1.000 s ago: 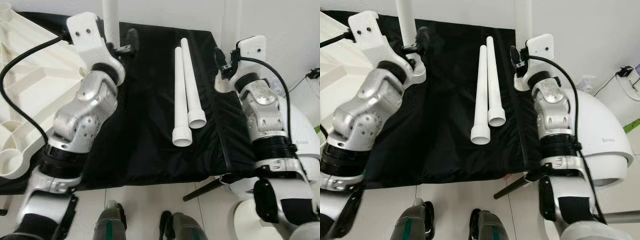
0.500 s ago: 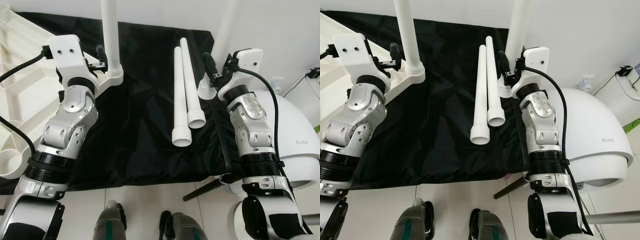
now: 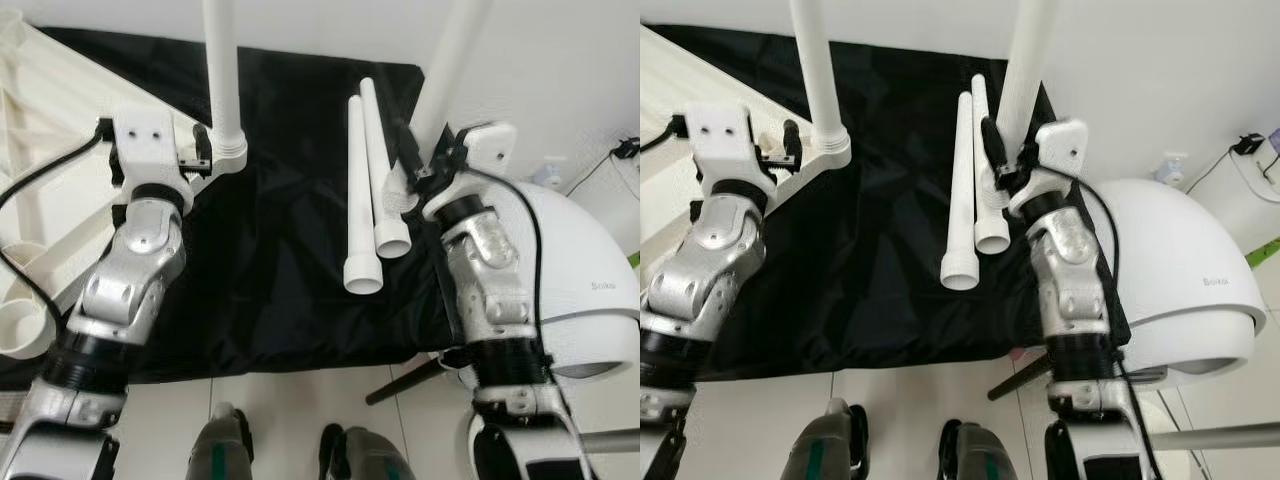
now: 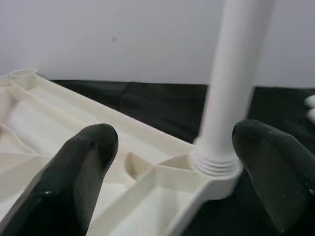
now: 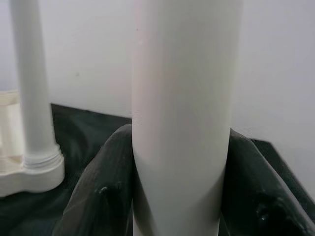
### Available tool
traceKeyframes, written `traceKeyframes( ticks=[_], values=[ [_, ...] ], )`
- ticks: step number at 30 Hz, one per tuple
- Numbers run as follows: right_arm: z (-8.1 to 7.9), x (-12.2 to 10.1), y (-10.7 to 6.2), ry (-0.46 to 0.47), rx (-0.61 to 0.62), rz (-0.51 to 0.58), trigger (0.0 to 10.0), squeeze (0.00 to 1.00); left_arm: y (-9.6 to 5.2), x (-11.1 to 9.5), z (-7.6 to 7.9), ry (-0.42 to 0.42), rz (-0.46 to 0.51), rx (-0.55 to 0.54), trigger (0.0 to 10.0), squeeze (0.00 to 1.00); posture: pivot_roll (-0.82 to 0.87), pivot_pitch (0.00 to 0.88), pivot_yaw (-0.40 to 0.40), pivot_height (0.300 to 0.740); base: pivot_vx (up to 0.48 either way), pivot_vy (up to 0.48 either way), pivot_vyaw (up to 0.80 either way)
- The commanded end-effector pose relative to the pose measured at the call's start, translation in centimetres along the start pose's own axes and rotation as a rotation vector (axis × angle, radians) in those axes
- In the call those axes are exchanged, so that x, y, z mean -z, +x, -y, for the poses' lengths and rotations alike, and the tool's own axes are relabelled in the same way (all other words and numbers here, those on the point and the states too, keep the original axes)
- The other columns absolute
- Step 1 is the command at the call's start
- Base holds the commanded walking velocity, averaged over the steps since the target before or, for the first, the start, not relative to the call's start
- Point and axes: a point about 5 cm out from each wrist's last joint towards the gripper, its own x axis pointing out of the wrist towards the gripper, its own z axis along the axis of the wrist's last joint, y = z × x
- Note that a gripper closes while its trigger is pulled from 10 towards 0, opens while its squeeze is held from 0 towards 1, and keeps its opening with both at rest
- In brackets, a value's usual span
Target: Building children table
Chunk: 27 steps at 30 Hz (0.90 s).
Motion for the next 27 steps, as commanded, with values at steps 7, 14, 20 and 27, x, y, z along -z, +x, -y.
traceKeyframes(
  ticks=[7, 14, 20, 27],
  values=[
    [0.1, -0.1, -1.0, -0.018, 0.035, 0.043, 10.0, 0.0, -0.5, 0.8, -0.1, 0.063, 0.016, 0.04, 10.0, 0.0, 0.07, 0.037, -0.053, 0.74, 0.0, 0.0, 0.0],
    [0.3, 0.1, -1.5, -0.022, 0.06, 0.039, 10.0, 0.0, -1.0, 1.2, -0.6, 0.061, 0.013, 0.052, 10.0, 0.0, 0.08, 0.03, -0.052, 0.74, 0.0, 0.0, 0.0],
    [0.1, 0.6, -2.0, -0.024, 0.068, 0.025, 10.0, 0.0, -1.4, 1.4, -0.7, 0.043, 0.039, 0.067, 10.0, 0.0, 0.08, 0.025, -0.06, 0.74, 0.0, 0.0, 0.0],
    [0.1, 0.6, -1.9, -0.031, 0.068, 0.032, 10.0, 0.0, -1.1, 1.2, -0.4, 0.065, 0.053, 0.07, 10.0, 0.0, 0.08, 0.029, -0.062, 0.74, 0.0, 0.0, 0.0]
  ],
)
